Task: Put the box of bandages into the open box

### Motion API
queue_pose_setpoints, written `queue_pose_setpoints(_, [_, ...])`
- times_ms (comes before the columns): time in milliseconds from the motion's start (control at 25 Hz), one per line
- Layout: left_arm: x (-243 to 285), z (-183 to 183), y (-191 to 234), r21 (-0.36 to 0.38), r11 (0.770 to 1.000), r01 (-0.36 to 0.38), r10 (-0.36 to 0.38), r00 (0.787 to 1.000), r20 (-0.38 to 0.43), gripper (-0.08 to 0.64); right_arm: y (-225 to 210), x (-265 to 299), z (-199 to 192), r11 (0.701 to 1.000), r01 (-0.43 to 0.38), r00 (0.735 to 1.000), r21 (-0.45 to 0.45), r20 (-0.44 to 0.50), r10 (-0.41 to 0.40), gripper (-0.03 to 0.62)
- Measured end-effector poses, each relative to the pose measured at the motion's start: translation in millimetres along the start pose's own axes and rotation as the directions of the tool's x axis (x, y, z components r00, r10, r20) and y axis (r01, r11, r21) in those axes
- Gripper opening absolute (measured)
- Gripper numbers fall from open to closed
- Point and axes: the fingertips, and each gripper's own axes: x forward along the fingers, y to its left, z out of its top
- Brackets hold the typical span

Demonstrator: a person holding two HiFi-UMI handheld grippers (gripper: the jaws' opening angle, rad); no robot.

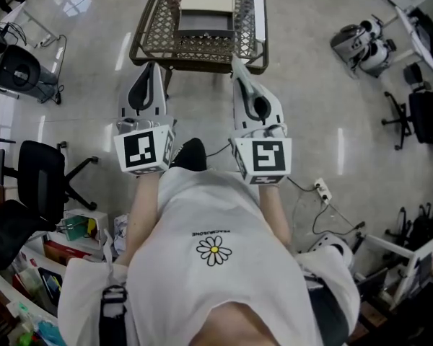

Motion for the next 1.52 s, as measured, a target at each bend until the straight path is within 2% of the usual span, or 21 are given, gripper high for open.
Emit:
queue_pose_setpoints(200, [5,5,-2,-0.008,1.000,-0.013,0.013,1.000,0.023,0.023,-1,-6,5,0.999,-0.034,0.999,-0.012,0.018,0.034,0.044])
queue_pose_setpoints(400, [14,5,-7,-0.005,1.000,0.005,-0.004,0.999,0.044,0.023,-5,-4,2,0.999,-0.044,0.999,-0.004,0.026,0.044,0.044])
queue_pose_setpoints(600, [32,-1,-9,-0.009,1.000,0.021,-0.020,0.997,0.068,0.023,-15,7,-6,0.999,-0.031,0.999,-0.032,0.031,0.032,0.044])
queue_pose_setpoints(840, [67,-6,1,0.010,0.999,0.044,-0.044,0.996,0.077,0.023,-31,38,-8,1.000,0.007,1.000,-0.003,0.011,-0.007,0.044])
queue_pose_setpoints(1040, [107,-20,13,-0.018,0.997,0.069,-0.068,0.995,0.071,0.023,-44,74,-9,0.999,0.047,0.999,-0.014,0.000,-0.047,0.044])
queue_pose_setpoints(1200, [140,-32,26,-0.022,0.998,0.066,-0.064,0.993,0.104,0.021,-54,106,-14,0.998,0.065,0.998,-0.016,-0.009,-0.065,0.044])
queue_pose_setpoints(1320, [166,-44,23,-0.011,0.996,0.094,-0.092,0.990,0.103,0.021,-67,130,-25,0.996,0.091,0.995,-0.016,-0.033,-0.091,0.044])
queue_pose_setpoints(1520, [215,-68,25,-0.039,0.989,0.142,-0.139,0.987,0.079,0.021,-86,179,-38,0.991,0.120,0.989,-0.055,-0.079,-0.124,0.044])
